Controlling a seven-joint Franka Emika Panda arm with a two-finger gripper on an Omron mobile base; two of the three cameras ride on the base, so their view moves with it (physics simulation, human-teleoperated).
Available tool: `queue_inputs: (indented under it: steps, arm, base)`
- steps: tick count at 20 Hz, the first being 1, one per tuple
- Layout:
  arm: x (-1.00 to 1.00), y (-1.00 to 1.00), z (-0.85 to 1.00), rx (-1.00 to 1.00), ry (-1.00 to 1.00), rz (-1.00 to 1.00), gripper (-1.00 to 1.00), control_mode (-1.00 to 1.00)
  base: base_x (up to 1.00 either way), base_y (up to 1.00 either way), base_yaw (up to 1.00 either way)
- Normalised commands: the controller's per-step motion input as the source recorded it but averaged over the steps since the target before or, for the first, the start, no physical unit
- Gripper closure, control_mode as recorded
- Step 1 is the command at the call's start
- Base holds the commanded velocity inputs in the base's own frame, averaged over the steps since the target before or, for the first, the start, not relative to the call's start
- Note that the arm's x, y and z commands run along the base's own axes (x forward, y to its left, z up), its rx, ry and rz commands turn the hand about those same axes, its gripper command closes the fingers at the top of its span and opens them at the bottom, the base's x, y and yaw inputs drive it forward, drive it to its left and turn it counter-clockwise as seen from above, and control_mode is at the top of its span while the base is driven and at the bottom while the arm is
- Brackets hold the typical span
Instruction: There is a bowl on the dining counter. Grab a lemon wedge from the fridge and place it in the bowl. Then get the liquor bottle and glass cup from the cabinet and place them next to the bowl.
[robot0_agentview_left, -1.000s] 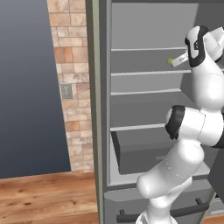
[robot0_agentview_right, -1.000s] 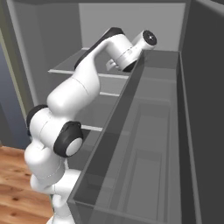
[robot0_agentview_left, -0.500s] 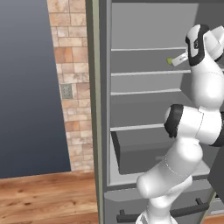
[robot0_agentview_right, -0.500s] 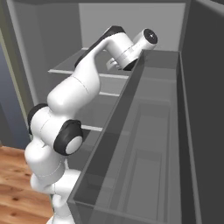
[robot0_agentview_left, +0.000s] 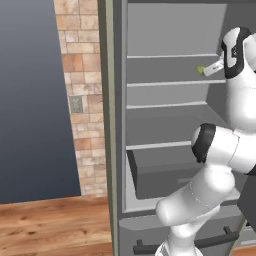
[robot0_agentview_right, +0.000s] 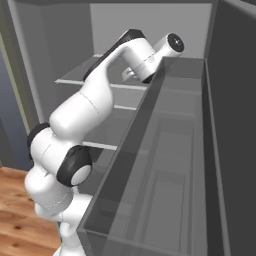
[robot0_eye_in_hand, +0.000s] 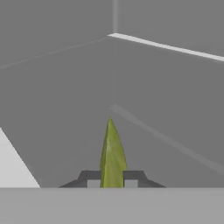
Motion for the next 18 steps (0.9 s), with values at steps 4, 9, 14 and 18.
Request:
queue_inputs:
  steps: [4,9,14,18]
  arm:
    - [-0.83,0.00,0.23,0.00,-0.14,-0.05,1.00,-1.00]
    - [-1.00,0.05,0.19,0.00,-0.07,-0.04,1.00,-1.00]
    - [-1.00,0.23,-0.01,0.00,0.00,-0.03,1.00,-1.00]
    - [-0.90,0.66,-0.07,0.01,0.00,-0.10,1.00,-1.00]
  base:
    - [0.00,0.00,0.00]
    - [0.00,0.00,0.00]
    - [0.00,0.00,0.00]
    - [0.00,0.00,0.00]
